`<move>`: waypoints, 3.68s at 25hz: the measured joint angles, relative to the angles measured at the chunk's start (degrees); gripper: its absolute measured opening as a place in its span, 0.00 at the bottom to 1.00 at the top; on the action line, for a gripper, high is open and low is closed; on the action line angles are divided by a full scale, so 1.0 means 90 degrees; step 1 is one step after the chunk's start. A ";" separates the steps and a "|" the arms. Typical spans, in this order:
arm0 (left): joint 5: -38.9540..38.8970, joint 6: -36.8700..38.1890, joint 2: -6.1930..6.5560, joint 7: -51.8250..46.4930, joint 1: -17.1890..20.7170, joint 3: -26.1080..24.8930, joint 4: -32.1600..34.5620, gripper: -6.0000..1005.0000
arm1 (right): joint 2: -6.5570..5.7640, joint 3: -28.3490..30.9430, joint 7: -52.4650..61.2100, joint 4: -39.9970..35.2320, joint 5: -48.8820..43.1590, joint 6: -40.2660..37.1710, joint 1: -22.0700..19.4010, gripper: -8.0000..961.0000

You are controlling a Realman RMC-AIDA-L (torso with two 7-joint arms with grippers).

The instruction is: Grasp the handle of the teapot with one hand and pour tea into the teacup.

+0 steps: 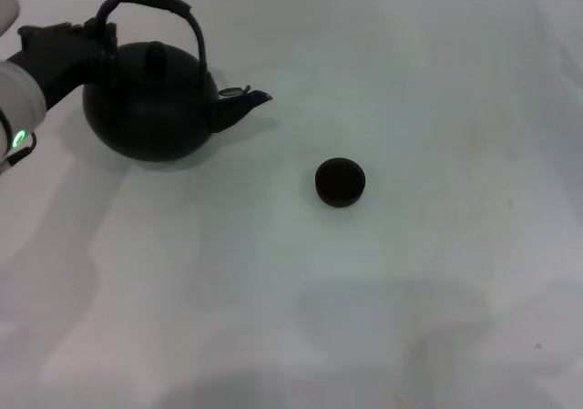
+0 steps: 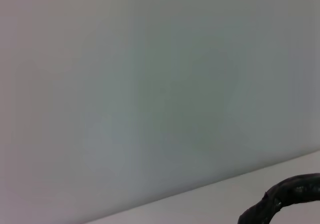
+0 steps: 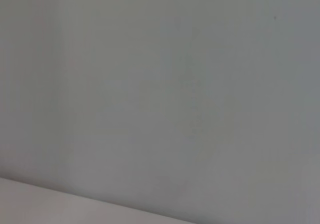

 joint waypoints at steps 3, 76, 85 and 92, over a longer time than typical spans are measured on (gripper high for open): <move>-0.0192 -0.0362 0.0002 0.0006 0.0042 0.0004 -0.0238 0.13 | -0.0002 -0.0012 0.0000 0.0002 -0.0002 -0.0019 0.0020 0.90; -0.0342 -0.4641 0.0013 -0.0986 0.0547 0.2012 -0.2212 0.30 | -0.0020 -0.0100 -0.0094 -0.0057 -0.0001 -0.0321 0.0040 0.90; -0.0091 -0.4779 0.0028 -0.0950 0.0683 0.2104 -0.2216 0.48 | -0.0022 -0.0100 -0.0139 -0.0007 -0.0001 -0.0323 0.0060 0.90; 0.0702 -0.6544 0.0031 -0.0986 0.1032 0.2617 -0.2533 0.69 | -0.0023 -0.0060 -0.0145 0.0003 -0.0001 -0.0324 0.0050 0.90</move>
